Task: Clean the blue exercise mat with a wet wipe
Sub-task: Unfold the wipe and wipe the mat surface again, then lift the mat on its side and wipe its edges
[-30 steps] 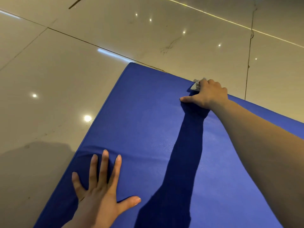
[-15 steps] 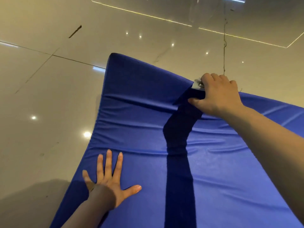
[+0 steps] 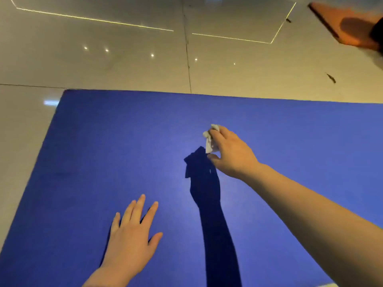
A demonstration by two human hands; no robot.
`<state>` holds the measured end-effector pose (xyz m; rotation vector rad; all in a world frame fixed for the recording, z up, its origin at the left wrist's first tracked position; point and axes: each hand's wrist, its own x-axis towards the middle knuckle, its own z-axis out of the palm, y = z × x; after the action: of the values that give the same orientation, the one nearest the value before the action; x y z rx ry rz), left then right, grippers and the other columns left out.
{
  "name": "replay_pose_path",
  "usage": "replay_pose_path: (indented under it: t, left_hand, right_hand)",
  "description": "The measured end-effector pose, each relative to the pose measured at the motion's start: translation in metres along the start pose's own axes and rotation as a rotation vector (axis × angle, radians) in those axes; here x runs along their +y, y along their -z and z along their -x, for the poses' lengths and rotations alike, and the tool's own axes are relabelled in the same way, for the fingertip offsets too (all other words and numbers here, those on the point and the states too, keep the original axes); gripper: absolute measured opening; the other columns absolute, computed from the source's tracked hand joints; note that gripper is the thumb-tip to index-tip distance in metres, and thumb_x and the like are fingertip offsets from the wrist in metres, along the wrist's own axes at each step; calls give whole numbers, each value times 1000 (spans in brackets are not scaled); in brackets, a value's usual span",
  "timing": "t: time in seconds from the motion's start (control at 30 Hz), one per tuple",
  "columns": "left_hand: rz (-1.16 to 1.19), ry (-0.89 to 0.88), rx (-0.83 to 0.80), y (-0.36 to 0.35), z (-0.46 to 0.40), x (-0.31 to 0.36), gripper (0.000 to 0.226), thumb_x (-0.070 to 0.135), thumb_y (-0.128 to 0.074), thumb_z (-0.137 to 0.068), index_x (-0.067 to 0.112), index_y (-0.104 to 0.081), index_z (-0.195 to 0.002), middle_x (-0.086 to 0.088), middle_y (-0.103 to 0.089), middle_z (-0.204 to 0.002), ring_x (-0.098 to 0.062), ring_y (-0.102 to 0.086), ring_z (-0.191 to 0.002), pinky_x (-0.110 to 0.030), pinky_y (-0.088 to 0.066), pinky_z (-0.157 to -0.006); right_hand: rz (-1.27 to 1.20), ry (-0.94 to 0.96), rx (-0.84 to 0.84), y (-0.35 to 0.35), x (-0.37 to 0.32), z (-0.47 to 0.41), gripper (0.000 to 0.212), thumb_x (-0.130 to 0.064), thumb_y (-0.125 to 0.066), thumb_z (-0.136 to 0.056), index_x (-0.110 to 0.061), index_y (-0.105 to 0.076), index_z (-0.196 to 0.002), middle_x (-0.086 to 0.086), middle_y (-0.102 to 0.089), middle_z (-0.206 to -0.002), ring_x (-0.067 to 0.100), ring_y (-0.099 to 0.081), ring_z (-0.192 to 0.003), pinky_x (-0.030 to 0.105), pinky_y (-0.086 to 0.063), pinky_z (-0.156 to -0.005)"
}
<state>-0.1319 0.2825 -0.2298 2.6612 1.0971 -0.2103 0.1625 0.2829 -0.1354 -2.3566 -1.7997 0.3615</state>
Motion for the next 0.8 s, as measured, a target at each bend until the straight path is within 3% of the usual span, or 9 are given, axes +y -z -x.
replay_pose_path:
  t: [0.13, 0.23, 0.3, 0.4, 0.5, 0.6, 0.67, 0.73, 0.8]
  left_hand:
    - [-81, -290, -183, -12, 19, 75, 92, 69, -82, -47, 26, -65, -126, -17, -52, -140, -31, -59, -121, -54, -54, -83]
    - [-158, -527, -410, -25, 38, 103, 99, 70, -52, -83, 39, 14, -150, -4, 43, -147, -29, 30, -141, -75, 3, -105]
    - [-286, -613, -507, -26, 45, 108, 111, 75, -52, -80, 41, 35, -140, 2, 59, -133, -28, 51, -125, -78, 15, -97]
    - [-357, -588, -556, -33, 48, 107, 112, 69, -54, -84, 42, 41, -136, 0, 62, -129, -27, 53, -118, -80, 5, -98]
    - [-359, -592, -522, -31, 59, 113, 91, 48, -43, -100, 34, 40, -134, -9, 56, -134, -32, 50, -117, -77, -5, -103]
    - [-374, -546, -502, -12, 70, 114, 72, 33, -30, -106, 14, 31, -140, -15, 40, -142, -36, 39, -126, -72, -10, -109]
    - [-369, -564, -343, 8, 70, 111, 67, 27, -36, -102, 3, 4, -150, -27, 3, -155, -45, -5, -143, -71, -32, -99]
    - [-330, -589, -249, 22, 67, 101, 59, 30, -40, -86, 3, -34, -139, -24, -55, -134, -41, -59, -117, -60, -55, -73]
    - [-343, -552, -151, 45, 61, 90, 53, 30, -35, -80, 9, -45, -128, -18, -68, -117, -35, -70, -97, -53, -58, -63]
  right_hand:
    - [167, -104, -307, -51, 50, 137, 66, -30, -59, -89, -19, -31, -149, -1, -28, -155, 24, -29, -143, 47, -12, -117]
    - [134, -196, -346, -63, 85, 221, 73, -33, -62, -87, -21, -29, -151, -3, -26, -157, 25, -23, -147, 53, -11, -117]
    - [129, -259, -380, -62, 108, 260, 78, -43, -62, -86, -24, -25, -153, -6, -20, -160, 24, -19, -148, 49, -13, -118]
    - [228, -319, -497, -61, 138, 303, 87, -58, -53, -91, -29, -2, -155, -14, 4, -162, 16, 0, -151, 42, -4, -121]
    - [242, -331, -468, -65, 149, 322, 85, -41, -55, -96, -30, 6, -154, -10, 10, -161, 19, -2, -151, 43, -7, -120]
    - [233, -316, -333, -72, 150, 322, 91, -7, -80, -74, -19, -32, -151, 5, -35, -156, 32, -39, -140, 53, -37, -106]
    - [245, -335, -245, -68, 144, 318, 82, -2, -73, -79, -17, -36, -150, 6, -35, -156, 33, -36, -142, 52, -37, -107]
    - [234, -336, -221, -60, 139, 315, 73, -7, -58, -93, -20, -22, -155, 2, -14, -163, 28, -16, -150, 44, -26, -116]
    - [180, -323, -110, -40, 129, 307, 67, -5, -65, -90, -17, -36, -149, 8, -27, -159, 31, -29, -145, 41, -39, -109]
